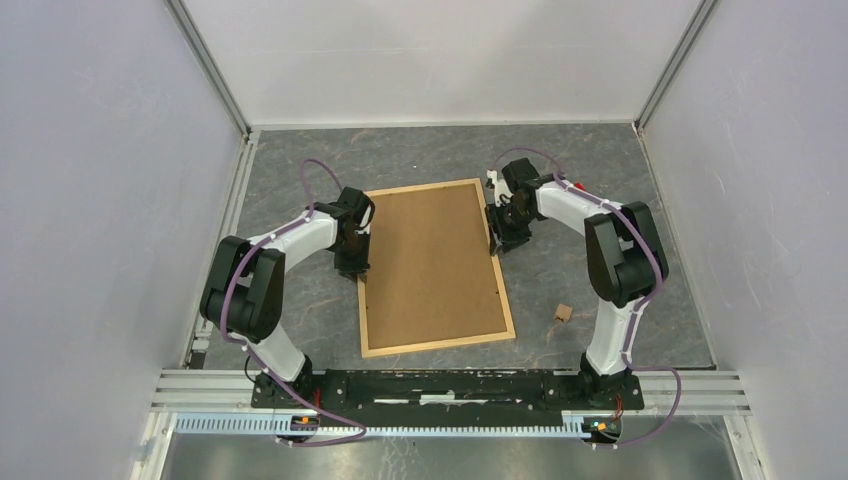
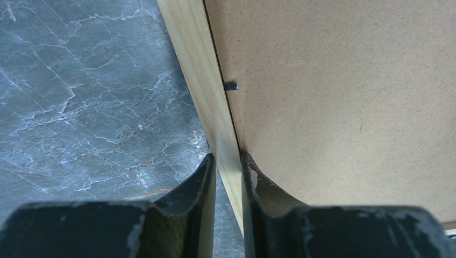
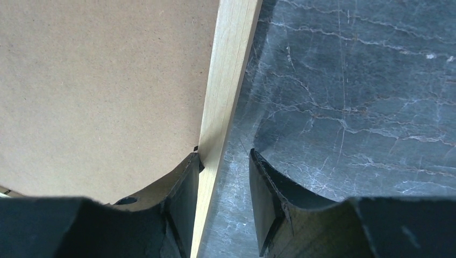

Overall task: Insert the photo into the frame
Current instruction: Install the photo frame at the center of the board.

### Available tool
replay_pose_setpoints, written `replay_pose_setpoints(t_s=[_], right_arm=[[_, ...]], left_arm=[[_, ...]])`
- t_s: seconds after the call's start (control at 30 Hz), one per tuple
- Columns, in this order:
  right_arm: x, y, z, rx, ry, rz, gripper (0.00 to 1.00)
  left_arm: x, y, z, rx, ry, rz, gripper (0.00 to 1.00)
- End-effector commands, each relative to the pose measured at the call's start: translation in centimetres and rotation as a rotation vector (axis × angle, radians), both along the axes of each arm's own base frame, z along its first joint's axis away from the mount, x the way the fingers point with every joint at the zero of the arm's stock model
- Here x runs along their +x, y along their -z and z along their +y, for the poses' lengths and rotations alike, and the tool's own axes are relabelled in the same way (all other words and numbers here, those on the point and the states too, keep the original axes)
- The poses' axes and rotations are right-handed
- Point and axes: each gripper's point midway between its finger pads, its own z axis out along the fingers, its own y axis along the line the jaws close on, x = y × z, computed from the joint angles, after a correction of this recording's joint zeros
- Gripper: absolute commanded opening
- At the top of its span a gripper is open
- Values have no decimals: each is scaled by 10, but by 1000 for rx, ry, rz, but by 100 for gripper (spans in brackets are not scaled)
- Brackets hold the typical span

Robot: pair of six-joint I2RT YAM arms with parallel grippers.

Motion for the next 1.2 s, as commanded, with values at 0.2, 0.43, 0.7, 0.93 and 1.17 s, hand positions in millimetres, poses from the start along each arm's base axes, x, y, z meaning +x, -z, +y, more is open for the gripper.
replay_pose_setpoints(t_s=[0.2,0.43,0.7,0.93,1.17], right_arm=[[16,24,-41,-291,117,-52,44],[11,37,-59,-446,162,-52,43],[0,61,-69,-565,184,-37,44],[-4,71,-72,-646,191,-28,46],[-1,76,-65,-707,165,-36,50]], left_arm=[[-2,-1,12,63,52,-7,2],[-2,-2,11,60,52,-10,2],[-4,-2,9,59,62,-8,2],[-5,-2,6,60,74,-6,2],[-6,-3,4,57,78,-12,2]])
